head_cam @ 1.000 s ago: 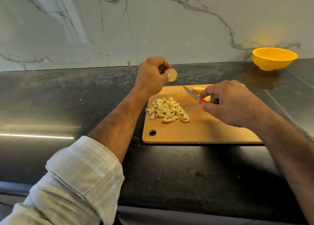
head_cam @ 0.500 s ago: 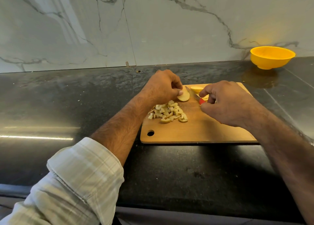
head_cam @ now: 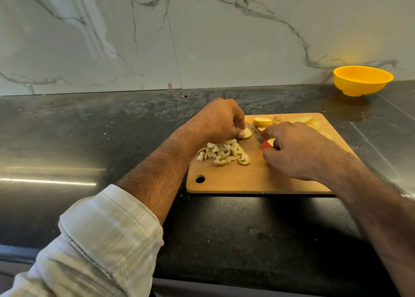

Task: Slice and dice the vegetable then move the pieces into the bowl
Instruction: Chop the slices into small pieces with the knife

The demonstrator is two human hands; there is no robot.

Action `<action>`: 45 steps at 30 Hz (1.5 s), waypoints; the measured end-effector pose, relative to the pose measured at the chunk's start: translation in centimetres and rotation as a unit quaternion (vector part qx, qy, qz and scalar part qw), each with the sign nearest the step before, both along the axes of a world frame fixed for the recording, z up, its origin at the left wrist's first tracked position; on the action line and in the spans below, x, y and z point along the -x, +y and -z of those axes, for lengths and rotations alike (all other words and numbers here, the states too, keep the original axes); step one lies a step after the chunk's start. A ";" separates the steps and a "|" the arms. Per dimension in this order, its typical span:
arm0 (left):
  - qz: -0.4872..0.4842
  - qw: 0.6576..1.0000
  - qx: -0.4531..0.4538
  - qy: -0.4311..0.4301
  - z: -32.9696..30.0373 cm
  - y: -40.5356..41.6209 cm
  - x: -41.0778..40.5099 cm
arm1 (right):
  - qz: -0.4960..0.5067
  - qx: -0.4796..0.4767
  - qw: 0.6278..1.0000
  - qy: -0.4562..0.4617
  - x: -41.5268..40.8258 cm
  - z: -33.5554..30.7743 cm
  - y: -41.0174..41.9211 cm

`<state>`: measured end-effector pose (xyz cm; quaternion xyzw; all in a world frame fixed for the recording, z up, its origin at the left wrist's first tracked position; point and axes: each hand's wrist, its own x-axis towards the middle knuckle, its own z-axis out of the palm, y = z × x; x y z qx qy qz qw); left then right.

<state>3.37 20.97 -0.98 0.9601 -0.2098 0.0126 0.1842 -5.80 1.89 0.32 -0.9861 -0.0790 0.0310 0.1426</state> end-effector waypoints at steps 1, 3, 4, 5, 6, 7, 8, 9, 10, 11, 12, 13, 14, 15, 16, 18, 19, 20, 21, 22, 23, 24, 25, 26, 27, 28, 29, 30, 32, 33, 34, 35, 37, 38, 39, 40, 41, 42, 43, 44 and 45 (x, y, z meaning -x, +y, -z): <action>0.003 1.000 -0.006 -0.003 0.0 0.1 0.0 | -0.003 0.002 1.000 -0.002 0.2 0.0 0.2; 0.010 1.000 -0.014 -0.005 -0.1 0.2 0.1 | -0.015 0.007 1.000 -0.001 0.6 0.1 0.6; 0.014 1.000 -0.015 -0.002 -0.1 0.2 0.1 | -0.019 0.011 1.000 0.004 0.7 0.2 0.7; 0.017 1.000 -0.014 0.002 -0.1 0.2 0.1 | -0.022 0.016 1.000 0.013 0.8 0.2 0.9; 0.020 1.000 -0.011 0.006 0.0 0.3 0.1 | -0.023 0.020 0.999 0.020 0.9 0.2 1.0; 0.023 1.000 -0.008 0.009 0.0 0.3 0.1 | -0.024 0.026 0.999 0.023 1.0 0.2 1.1; 0.024 1.000 -0.005 0.011 0.0 0.3 0.2 | -0.024 0.031 0.999 0.023 1.0 0.2 1.1; 0.025 1.000 -0.001 0.013 0.0 0.3 0.2 | -0.021 0.036 0.999 0.022 0.9 0.2 1.2; 0.027 1.000 0.002 0.013 0.0 0.3 0.2 | -0.016 0.041 0.999 0.022 0.9 0.2 1.2; 0.027 1.000 0.004 0.014 0.0 0.3 0.2 | -0.011 0.047 0.999 0.023 0.9 0.3 1.3; 0.027 1.000 0.003 0.016 0.0 0.3 0.1 | -0.009 0.055 0.998 0.025 0.9 0.3 1.2; 0.027 0.999 0.000 0.018 -0.1 0.3 0.1 | -0.010 0.063 0.998 0.026 0.9 0.3 1.3; 0.029 0.999 -0.003 0.020 -0.1 0.3 0.1 | -0.011 0.068 0.997 0.026 0.8 0.3 1.3; 0.030 0.999 -0.005 0.022 -0.1 0.3 0.1 | -0.008 0.069 0.997 0.024 0.8 0.2 1.3; 0.031 0.999 -0.005 0.023 -0.1 0.3 0.1 | 0.000 0.065 0.998 0.022 0.8 0.2 1.3; 0.033 0.999 -0.004 0.025 -0.1 0.2 0.1 | 0.016 0.056 0.998 0.012 0.9 0.1 1.3; 0.033 0.999 -0.002 0.026 -0.1 0.2 0.1 | 0.020 0.052 0.998 0.006 0.9 0.0 1.4; 0.034 0.999 -0.002 0.026 -0.1 0.3 0.1 | 0.020 0.048 0.999 0.000 0.9 0.0 1.4; 0.036 0.999 -0.003 0.026 -0.1 0.3 0.1 | 0.018 0.046 0.999 -0.007 1.0 0.0 1.5; 0.039 0.999 -0.002 0.026 -0.1 0.3 0.1 | 0.016 0.046 0.999 -0.010 1.0 0.0 1.5; 0.041 0.999 0.000 0.026 -0.1 0.3 0.1 | 0.014 0.046 0.999 -0.007 1.1 -0.1 1.6; 0.043 0.999 0.002 0.027 -0.1 0.4 0.1 | 0.013 0.047 0.999 0.001 1.2 -0.1 1.7; 0.044 0.999 0.004 0.027 -0.1 0.4 0.1 | 0.012 0.049 0.999 0.008 1.2 -0.1 1.8; 0.045 0.999 0.006 0.028 -0.1 0.4 0.1 | 0.009 0.054 0.998 0.013 1.3 -0.1 1.8; 0.044 0.999 0.010 0.028 -0.1 0.4 0.1 | 0.005 0.061 0.998 0.015 1.3 -0.1 1.9; 0.043 0.999 0.014 0.030 -0.1 0.4 0.1 | 0.002 0.070 0.997 0.018 1.3 0.0 1.9; 0.042 0.998 0.018 0.032 -0.1 0.5 0.0 | -0.001 0.080 0.997 0.020 1.3 0.0 2.0; 0.042 0.998 0.019 0.034 -0.1 0.5 0.0 | -0.006 0.089 0.996 0.024 1.3 0.1 2.1; 0.044 0.998 0.014 0.035 0.0 0.5 0.0 | -0.014 0.100 0.994 0.031 1.1 0.2 2.4; 0.046 0.998 0.009 0.033 0.0 0.5 -0.1 | -0.019 0.101 0.994 0.032 1.1 0.2 2.6; 0.049 0.998 0.005 0.030 0.0 0.4 -0.1 | -0.022 0.100 0.994 0.033 1.0 0.3 2.6; 0.051 0.998 0.000 0.027 0.0 0.4 -0.1 | -0.021 0.095 0.995 0.032 1.0 0.3 2.6; 0.053 0.998 -0.007 0.025 0.0 0.3 -0.2 | -0.017 0.074 0.997 0.018 0.8 0.5 2.3; 0.053 0.998 -0.009 0.025 0.0 0.2 -0.2 | -0.014 0.061 0.998 0.009 0.7 0.6 2.2; 0.054 0.998 -0.009 0.026 0.0 0.2 -0.3 | -0.014 0.050 0.999 0.004 0.6 0.6 2.0; 0.055 0.998 -0.008 0.026 0.0 0.2 -0.3 | -0.016 0.043 0.999 0.001 0.5 0.8 1.9; 0.055 0.998 -0.009 0.026 -0.1 0.2 -0.3 | -0.019 0.039 0.999 -0.001 0.5 0.8 1.9; 0.054 0.998 -0.011 0.026 -0.1 0.2 -0.3 | -0.020 0.036 0.999 -0.002 0.4 0.9 1.9; 0.054 0.998 -0.011 0.025 -0.1 0.2 -0.3 | -0.021 0.035 0.999 -0.004 0.3 1.0 1.9; 0.054 0.998 -0.011 0.026 -0.2 0.2 -0.3 | -0.022 0.035 0.999 -0.004 0.2 1.0 1.9; 0.054 0.998 -0.011 0.026 -0.2 0.2 -0.3 | -0.023 0.036 0.999 -0.004 0.1 1.0 2.0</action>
